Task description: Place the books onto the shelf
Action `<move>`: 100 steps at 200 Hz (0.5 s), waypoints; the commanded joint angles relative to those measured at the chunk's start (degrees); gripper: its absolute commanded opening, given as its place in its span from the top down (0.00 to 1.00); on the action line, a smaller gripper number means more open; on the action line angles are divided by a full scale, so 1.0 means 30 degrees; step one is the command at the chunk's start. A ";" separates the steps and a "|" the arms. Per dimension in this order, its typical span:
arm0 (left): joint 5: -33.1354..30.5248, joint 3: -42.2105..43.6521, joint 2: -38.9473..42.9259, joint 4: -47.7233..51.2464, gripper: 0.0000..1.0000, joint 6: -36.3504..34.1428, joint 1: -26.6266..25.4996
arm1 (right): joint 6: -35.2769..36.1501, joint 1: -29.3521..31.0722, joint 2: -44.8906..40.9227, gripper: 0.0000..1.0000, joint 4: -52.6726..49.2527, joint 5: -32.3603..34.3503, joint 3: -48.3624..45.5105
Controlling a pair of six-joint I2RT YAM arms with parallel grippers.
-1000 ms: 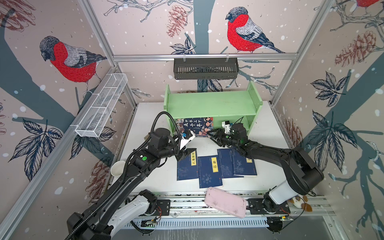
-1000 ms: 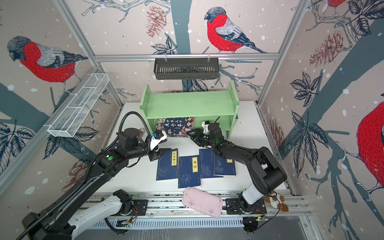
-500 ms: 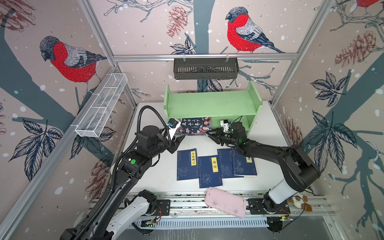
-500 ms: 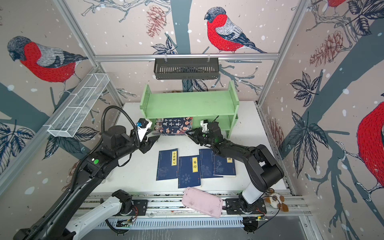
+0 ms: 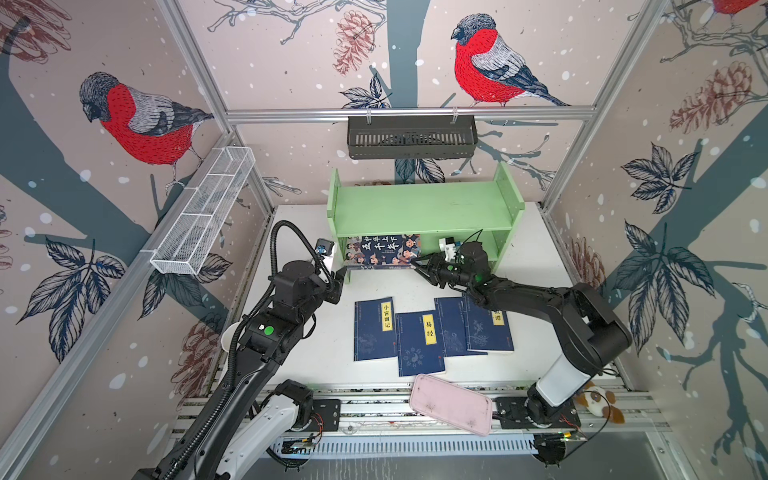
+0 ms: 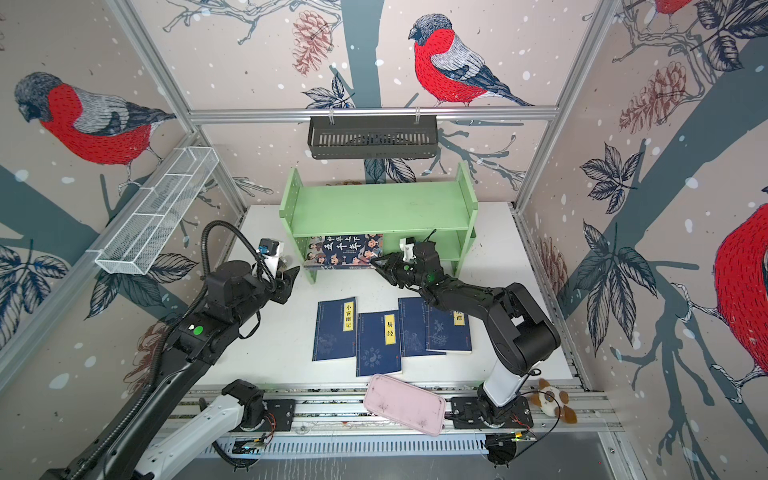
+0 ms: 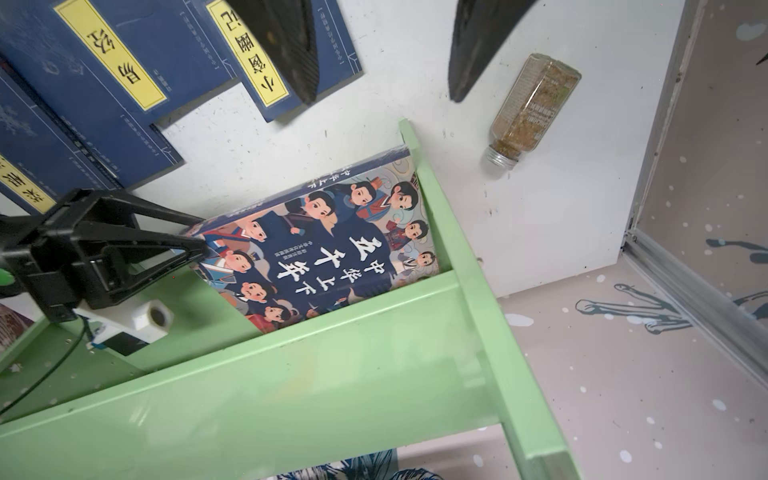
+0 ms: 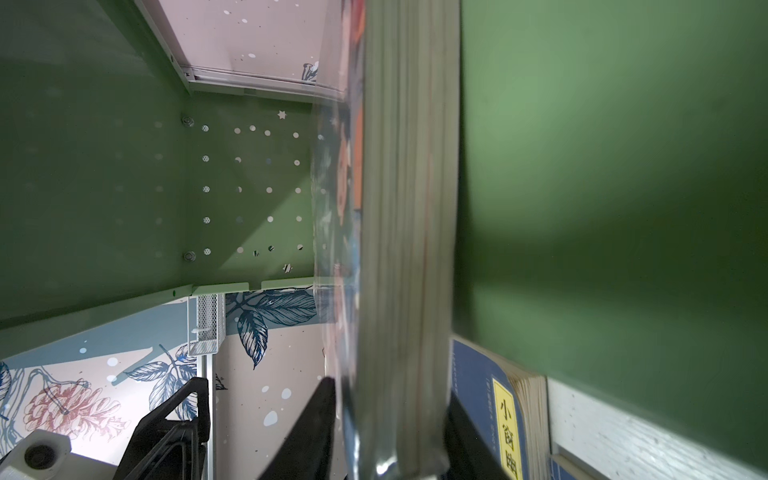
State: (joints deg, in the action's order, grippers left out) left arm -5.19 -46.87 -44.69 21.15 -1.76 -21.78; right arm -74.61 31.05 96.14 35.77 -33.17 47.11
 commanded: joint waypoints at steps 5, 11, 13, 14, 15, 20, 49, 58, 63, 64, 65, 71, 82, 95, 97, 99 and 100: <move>-0.1739 0.1217 0.0043 -0.1432 0.51 0.0821 0.0349 | 0.0358 -0.0007 -0.0263 0.50 0.0791 -0.0407 -0.0066; -0.1617 0.1525 0.0042 -0.1503 0.50 0.0968 0.0467 | 0.0445 -0.0007 -0.0385 0.49 0.0661 -0.0391 -0.0129; -0.1509 0.1604 0.0027 -0.1509 0.50 0.1004 0.0501 | 0.0475 -0.0007 -0.0437 0.48 0.0613 -0.0368 -0.0150; -0.1457 0.1641 0.0020 -0.1511 0.49 0.1015 0.0511 | 0.0514 -0.0007 -0.0465 0.48 0.0585 -0.0354 -0.0164; -0.1401 0.1689 0.0016 -0.1497 0.49 0.1035 0.0517 | 0.0548 -0.0007 -0.0494 0.48 0.0542 -0.0347 -0.0170; -0.1128 0.1814 -0.0009 -0.1488 0.49 0.1056 0.0596 | 0.0644 -0.0007 -0.0640 0.46 0.0403 -0.0291 -0.0245; 0.0437 0.1612 -0.0191 -0.0808 0.44 0.0650 0.0662 | 0.1800 -0.0007 -0.1627 0.40 -0.1299 0.0239 -0.0499; 0.1020 0.1464 -0.0170 -0.0530 0.42 0.0594 0.0659 | 0.2240 -0.0007 -0.1928 0.39 -0.1953 0.0447 -0.0612; 0.1423 0.1376 -0.0163 -0.0369 0.40 0.0483 0.0652 | 0.2476 -0.0036 -0.2101 0.38 -0.2318 0.0577 -0.0642; 0.1518 0.1352 -0.0163 -0.0354 0.40 0.0462 0.0660 | 0.2525 -0.0036 -0.2117 0.38 -0.2389 0.0602 -0.0644; 0.1610 0.1339 -0.0148 -0.0318 0.40 0.0451 0.0650 | 0.2565 -0.0037 -0.2140 0.38 -0.2468 0.0629 -0.0659; 0.2046 0.1229 -0.0119 -0.0080 0.38 0.0362 0.0666 | 0.2792 -0.0051 -0.2284 0.37 -0.2897 0.0721 -0.0665; 0.3046 0.1095 -0.0105 0.0253 0.35 0.0083 0.0639 | 0.3062 -0.0117 -0.2484 0.37 -0.3266 0.0737 -0.0773; 0.3569 0.1140 -0.0105 0.0356 0.34 -0.0056 0.0641 | 0.3102 -0.0234 -0.2630 0.37 -0.3255 0.0721 -0.1025; 0.3574 0.1192 -0.0105 0.0325 0.34 -0.0058 0.0654 | 0.3102 -0.0255 -0.2631 0.37 -0.3252 0.0723 -0.1048; 0.3598 0.1228 -0.0105 0.0310 0.34 -0.0058 0.0658 | 0.3124 -0.0267 -0.2632 0.37 -0.3244 0.0716 -0.1054; 0.3601 0.1248 -0.0105 0.0307 0.34 -0.0043 0.0648 | 0.3128 -0.0284 -0.2646 0.37 -0.3248 0.0730 -0.1055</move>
State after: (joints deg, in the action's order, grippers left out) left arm 0.25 -43.07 -45.12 20.58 -0.43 -19.97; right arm -68.12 30.65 88.97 28.10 -31.90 44.71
